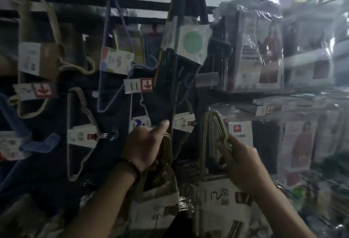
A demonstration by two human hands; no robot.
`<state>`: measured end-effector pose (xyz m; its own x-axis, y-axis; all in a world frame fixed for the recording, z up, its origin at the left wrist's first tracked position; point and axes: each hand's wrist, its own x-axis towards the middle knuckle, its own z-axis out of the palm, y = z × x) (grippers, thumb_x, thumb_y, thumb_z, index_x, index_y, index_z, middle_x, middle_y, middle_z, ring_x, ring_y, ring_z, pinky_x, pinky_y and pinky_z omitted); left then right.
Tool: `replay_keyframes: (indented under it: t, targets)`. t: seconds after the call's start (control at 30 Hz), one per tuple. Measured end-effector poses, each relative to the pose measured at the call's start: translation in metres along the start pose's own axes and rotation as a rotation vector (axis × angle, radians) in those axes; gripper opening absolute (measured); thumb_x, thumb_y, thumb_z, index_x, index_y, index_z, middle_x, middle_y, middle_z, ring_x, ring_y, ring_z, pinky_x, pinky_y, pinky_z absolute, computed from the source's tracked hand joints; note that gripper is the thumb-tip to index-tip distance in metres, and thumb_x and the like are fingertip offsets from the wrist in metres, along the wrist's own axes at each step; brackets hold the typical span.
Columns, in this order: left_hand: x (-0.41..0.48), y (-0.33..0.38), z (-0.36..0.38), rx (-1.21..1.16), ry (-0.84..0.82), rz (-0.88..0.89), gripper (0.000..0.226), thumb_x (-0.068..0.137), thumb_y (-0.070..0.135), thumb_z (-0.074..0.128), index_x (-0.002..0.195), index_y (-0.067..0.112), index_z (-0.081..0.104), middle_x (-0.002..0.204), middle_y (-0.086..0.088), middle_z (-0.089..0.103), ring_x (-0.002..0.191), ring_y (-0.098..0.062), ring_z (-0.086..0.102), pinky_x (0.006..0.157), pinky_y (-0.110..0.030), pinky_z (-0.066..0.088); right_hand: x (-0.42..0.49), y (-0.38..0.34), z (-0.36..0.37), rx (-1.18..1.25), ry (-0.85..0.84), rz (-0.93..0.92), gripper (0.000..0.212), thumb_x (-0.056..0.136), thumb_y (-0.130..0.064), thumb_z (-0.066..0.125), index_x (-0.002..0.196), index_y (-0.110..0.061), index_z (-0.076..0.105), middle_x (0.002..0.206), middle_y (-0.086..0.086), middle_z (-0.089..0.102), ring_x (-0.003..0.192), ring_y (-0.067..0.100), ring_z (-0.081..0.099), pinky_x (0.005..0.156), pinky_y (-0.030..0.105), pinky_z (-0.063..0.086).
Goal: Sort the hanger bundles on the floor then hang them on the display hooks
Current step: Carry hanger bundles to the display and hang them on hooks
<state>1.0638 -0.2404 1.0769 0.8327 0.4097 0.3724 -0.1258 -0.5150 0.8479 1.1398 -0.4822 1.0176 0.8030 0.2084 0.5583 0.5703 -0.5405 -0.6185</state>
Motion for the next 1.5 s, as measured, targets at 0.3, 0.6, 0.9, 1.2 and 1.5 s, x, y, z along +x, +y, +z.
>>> replay_keyframes:
  t: [0.3, 0.6, 0.9, 1.2, 1.5]
  targets:
    - [0.092, 0.056, 0.057, 0.149, -0.134, 0.126, 0.016, 0.095, 0.03, 0.066, 0.11, 0.031, 0.072, 0.103, 0.01, 0.072, 0.096, -0.01, 0.066, 0.078, -0.03, 0.05, 0.108, 0.055, -0.011, 0.041, -0.051, -0.117, 0.009, 0.103, -0.041, 0.055, 0.103, -0.033, 0.06, 0.075, -0.006, 0.069, 0.061, 0.009, 0.066, 0.056, 0.037, 0.058]
    - [0.133, 0.083, 0.066, 0.223, -0.15, 0.381, 0.038, 0.104, 0.026, 0.059, 0.14, 0.038, 0.061, 0.105, 0.004, 0.036, 0.075, -0.007, 0.07, 0.074, -0.034, 0.059, 0.145, 0.066, 0.005, 0.103, -0.111, -0.18, 0.009, 0.104, -0.04, 0.053, 0.102, -0.033, 0.059, 0.076, -0.008, 0.065, 0.062, 0.007, 0.062, 0.057, 0.034, 0.056]
    - [0.137, 0.067, 0.053, 0.228, -0.126, 0.424, 0.051, 0.103, 0.026, 0.061, 0.146, 0.05, 0.05, 0.049, 0.01, 0.029, 0.043, -0.01, 0.025, 0.042, -0.017, 0.029, 0.168, 0.056, 0.016, 0.092, 0.074, -0.308, 0.007, 0.103, -0.044, 0.048, 0.099, -0.041, 0.044, 0.068, -0.005, 0.061, 0.054, 0.014, 0.06, 0.049, 0.048, 0.055]
    - [0.146, 0.077, 0.058, 0.242, -0.04, 0.433, 0.042, 0.088, 0.058, 0.071, 0.127, 0.043, 0.07, 0.076, 0.019, 0.031, 0.074, -0.002, 0.029, 0.082, -0.043, 0.06, 0.184, 0.045, 0.016, 0.085, 0.069, -0.27, 0.023, 0.102, -0.053, 0.045, 0.097, -0.031, 0.049, 0.07, -0.002, 0.065, 0.055, 0.018, 0.064, 0.049, 0.048, 0.056]
    - [0.15, 0.083, 0.056, 0.234, -0.066, 0.501, 0.027, 0.091, 0.04, 0.076, 0.118, 0.042, 0.076, 0.044, 0.009, 0.039, 0.041, -0.011, 0.027, 0.047, -0.018, 0.033, 0.206, 0.051, 0.025, 0.016, -0.004, -0.182, 0.026, 0.105, -0.051, 0.047, 0.092, -0.029, 0.049, 0.075, -0.001, 0.064, 0.063, 0.022, 0.062, 0.055, 0.042, 0.052]
